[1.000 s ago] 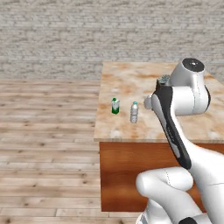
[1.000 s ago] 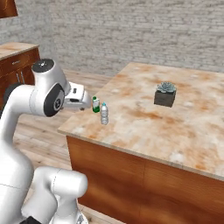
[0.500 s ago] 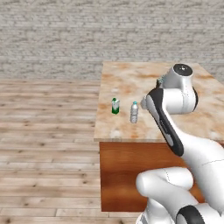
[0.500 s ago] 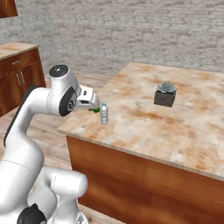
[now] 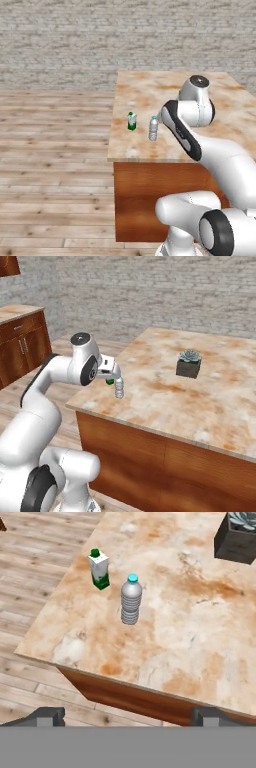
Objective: Pick the milk, bottled water, water bottle from the counter and place them in the open cabinet.
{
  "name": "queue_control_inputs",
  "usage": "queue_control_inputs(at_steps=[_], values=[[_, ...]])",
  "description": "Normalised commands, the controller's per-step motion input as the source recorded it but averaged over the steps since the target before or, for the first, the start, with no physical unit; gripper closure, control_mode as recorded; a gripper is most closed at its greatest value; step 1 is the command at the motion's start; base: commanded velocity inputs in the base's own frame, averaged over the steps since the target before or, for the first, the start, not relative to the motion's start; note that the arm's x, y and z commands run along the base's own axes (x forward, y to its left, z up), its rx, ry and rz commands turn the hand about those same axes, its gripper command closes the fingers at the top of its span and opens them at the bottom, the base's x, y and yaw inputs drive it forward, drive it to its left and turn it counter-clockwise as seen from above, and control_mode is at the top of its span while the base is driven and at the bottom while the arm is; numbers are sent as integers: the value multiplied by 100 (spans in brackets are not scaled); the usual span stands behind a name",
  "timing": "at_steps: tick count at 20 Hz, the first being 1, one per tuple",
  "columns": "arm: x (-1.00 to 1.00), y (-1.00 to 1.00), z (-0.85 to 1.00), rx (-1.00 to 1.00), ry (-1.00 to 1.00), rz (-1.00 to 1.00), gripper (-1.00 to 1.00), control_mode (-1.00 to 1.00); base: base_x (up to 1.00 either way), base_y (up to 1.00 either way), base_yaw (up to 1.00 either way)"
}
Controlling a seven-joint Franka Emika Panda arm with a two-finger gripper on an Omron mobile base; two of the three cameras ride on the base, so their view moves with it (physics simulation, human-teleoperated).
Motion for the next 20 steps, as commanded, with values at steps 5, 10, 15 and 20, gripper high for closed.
queue_control_inputs(at_steps=[5,10,15,20], values=[[18,0,-14,0,4,0,-100,-100,0,0,0],[22,0,-29,0,1,0,-100,-100,0,0,0],[26,0,-29,0,0,0,-100,-100,0,0,0],[21,0,-15,0,4,0,-100,-100,0,0,0]])
